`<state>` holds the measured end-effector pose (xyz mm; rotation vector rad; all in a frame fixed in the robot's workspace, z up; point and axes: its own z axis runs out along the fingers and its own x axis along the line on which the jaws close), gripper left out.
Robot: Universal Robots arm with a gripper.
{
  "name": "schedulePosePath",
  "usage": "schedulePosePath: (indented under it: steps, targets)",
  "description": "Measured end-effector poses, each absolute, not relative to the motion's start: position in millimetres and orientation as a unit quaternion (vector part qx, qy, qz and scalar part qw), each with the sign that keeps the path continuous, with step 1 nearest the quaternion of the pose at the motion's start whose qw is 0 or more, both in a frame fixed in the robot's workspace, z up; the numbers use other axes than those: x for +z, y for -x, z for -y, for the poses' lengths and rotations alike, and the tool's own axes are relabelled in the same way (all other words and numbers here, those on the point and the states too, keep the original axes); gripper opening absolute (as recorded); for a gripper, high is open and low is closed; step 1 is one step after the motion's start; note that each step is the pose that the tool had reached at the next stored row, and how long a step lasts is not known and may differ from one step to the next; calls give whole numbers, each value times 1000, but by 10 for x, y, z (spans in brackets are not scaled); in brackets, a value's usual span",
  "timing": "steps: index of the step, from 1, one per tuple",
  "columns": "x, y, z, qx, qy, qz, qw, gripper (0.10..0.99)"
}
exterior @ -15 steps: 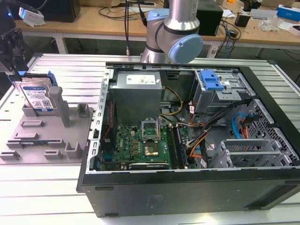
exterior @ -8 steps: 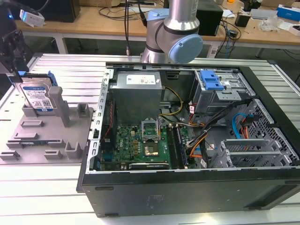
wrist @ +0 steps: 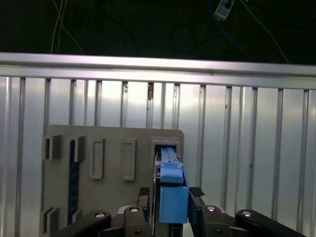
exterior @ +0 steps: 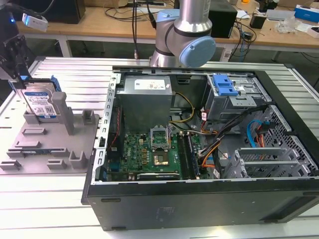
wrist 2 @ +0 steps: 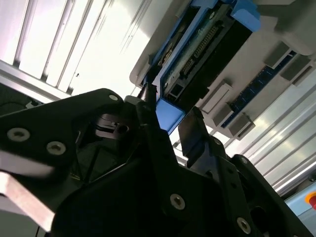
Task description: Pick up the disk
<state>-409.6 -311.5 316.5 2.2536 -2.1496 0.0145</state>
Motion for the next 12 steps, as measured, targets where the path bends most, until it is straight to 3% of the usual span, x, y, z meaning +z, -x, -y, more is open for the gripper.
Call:
schedulePosePath:
  steps: [1, 2, 12]
  targets:
    - [3160, 4096, 3114, 5, -723, 690, 14, 463]
    - [3155, 4096, 3115, 5, -723, 690, 14, 392]
    - [3099, 4103, 3115, 5, -723, 691, 14, 392]
